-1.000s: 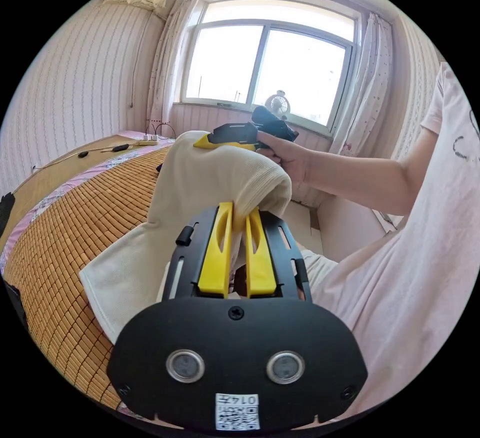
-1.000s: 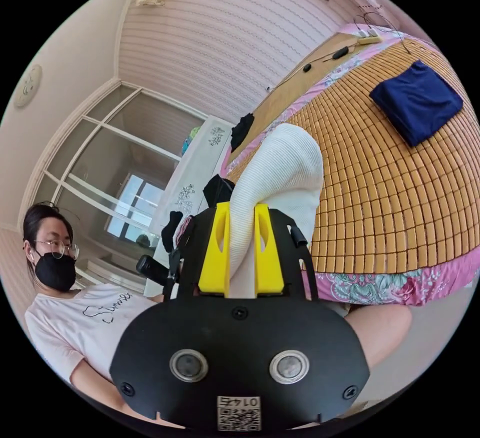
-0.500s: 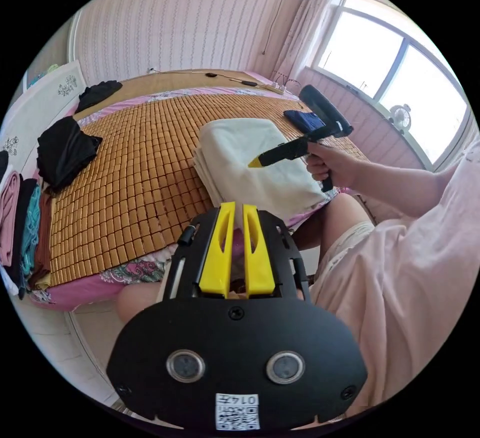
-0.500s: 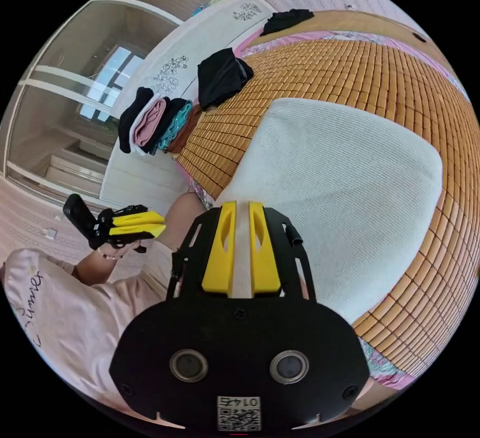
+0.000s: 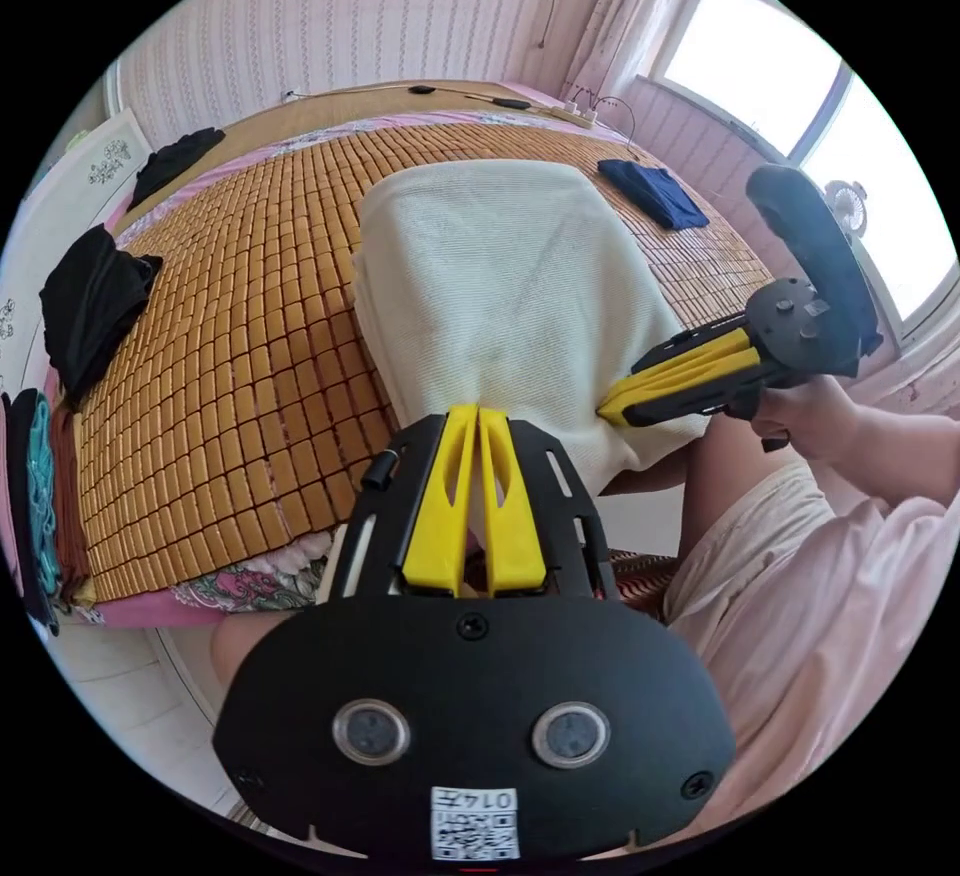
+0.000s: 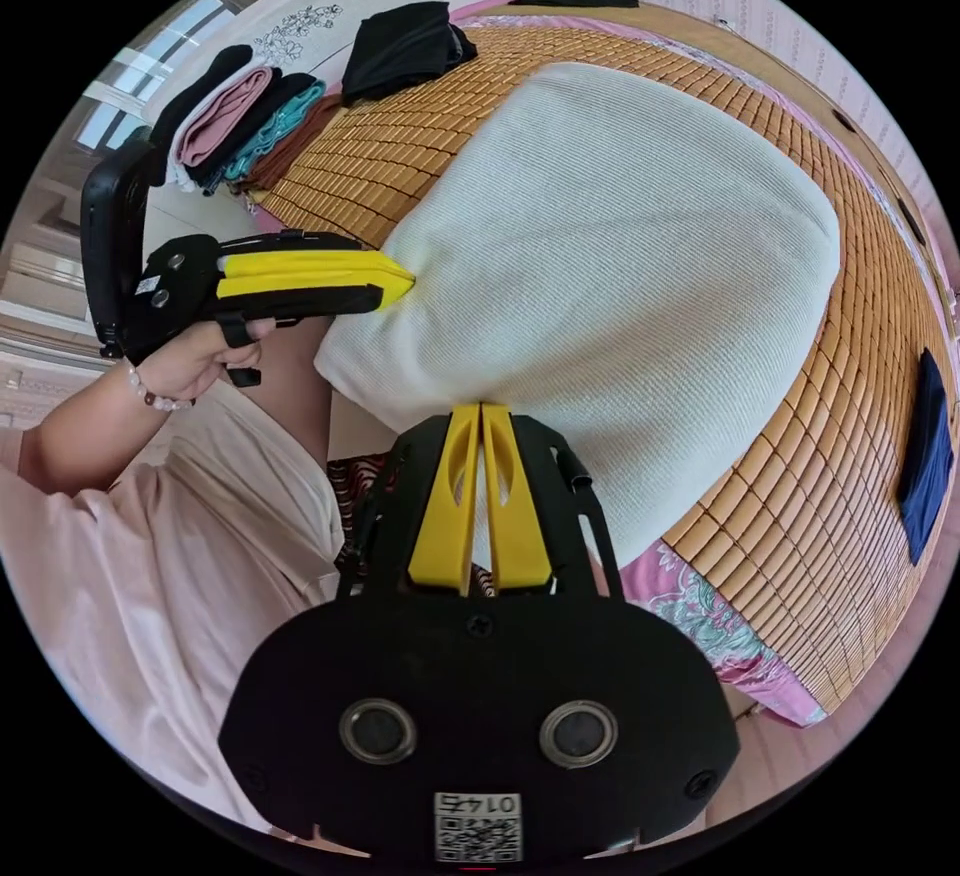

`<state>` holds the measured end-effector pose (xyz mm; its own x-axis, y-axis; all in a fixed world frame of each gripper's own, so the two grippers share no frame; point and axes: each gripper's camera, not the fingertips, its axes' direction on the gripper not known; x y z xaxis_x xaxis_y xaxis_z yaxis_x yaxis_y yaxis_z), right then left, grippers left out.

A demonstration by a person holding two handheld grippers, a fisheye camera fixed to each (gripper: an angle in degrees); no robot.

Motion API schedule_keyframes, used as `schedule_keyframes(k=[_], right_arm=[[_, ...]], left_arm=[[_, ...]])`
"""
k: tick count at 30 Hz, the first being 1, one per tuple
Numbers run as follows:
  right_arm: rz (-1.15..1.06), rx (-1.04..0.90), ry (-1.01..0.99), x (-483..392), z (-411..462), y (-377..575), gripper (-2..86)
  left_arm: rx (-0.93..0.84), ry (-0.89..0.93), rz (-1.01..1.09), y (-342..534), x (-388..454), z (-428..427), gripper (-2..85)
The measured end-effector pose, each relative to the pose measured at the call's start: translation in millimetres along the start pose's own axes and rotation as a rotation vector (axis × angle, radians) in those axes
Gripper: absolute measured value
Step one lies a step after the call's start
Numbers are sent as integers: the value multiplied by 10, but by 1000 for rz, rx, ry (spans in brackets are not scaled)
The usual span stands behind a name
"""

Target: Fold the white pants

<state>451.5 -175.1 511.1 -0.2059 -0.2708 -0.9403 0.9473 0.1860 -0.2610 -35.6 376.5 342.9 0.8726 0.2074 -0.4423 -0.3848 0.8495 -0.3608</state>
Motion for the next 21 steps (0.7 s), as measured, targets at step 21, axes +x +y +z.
schedule_keyframes(k=[21], right_arm=[[-116,-58,201,-239,703,-424,-8]], left_arm=[[-117,-94,4,-125,-206,-113,-9]])
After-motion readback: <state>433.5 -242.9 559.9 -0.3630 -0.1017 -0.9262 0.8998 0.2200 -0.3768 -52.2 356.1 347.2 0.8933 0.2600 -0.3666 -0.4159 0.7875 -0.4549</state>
